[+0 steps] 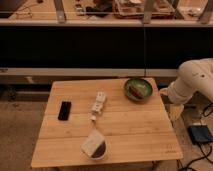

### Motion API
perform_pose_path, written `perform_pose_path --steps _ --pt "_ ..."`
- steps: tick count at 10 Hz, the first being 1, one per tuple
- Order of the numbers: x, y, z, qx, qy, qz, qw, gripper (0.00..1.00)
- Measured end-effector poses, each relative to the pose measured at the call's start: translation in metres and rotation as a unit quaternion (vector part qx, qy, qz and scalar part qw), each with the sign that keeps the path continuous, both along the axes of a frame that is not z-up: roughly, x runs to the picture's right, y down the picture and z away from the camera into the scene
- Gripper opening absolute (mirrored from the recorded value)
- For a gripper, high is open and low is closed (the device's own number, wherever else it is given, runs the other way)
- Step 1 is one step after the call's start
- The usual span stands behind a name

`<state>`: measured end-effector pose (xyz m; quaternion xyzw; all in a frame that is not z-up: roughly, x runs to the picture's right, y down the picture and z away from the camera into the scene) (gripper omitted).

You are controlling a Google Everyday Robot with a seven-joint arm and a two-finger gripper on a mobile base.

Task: Pick up the ceramic bowl

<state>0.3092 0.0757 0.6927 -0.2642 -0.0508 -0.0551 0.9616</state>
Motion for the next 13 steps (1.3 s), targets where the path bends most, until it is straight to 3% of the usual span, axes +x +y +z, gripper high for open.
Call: perform_pose_path --steps 2,3,5,8,11,13 --pt "-0.003 -0.015 0.005 0.026 -0.005 0.015 0.9995 0.80" --pt "-0.007 -0.030 0.011 0.051 -0.011 0.032 0.9982 0.80" --pt "-0.012 -0.051 0.031 0.093 -0.025 0.070 0.9929 0.80" --pt "-0.009 -0.055 0.065 0.118 -0.039 0.101 0.9871 0.80" --pt "-0.013 -0.056 0.096 0.143 -0.063 0.107 0.9820 0.80" --pt "-0.018 -0.052 0.122 0.149 -0.075 0.101 0.9808 0.68"
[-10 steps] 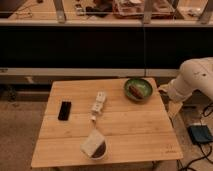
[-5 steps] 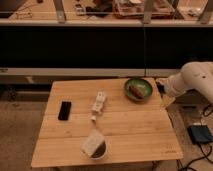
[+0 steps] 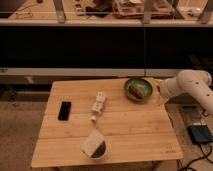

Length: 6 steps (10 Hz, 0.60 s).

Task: Pick up the ceramic bowl

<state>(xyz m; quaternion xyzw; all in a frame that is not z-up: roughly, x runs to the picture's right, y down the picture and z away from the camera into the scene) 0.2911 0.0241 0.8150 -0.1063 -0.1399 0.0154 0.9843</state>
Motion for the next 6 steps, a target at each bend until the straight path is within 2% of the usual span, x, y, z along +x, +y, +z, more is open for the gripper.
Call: perform_pose_path --steps 2,6 --pt "0.001 0.011 0.029 -0.014 0.003 -0.006 0.9999 0.50" --pt "-0.001 0.012 0.065 -0.026 0.008 -0.008 0.9996 0.50"
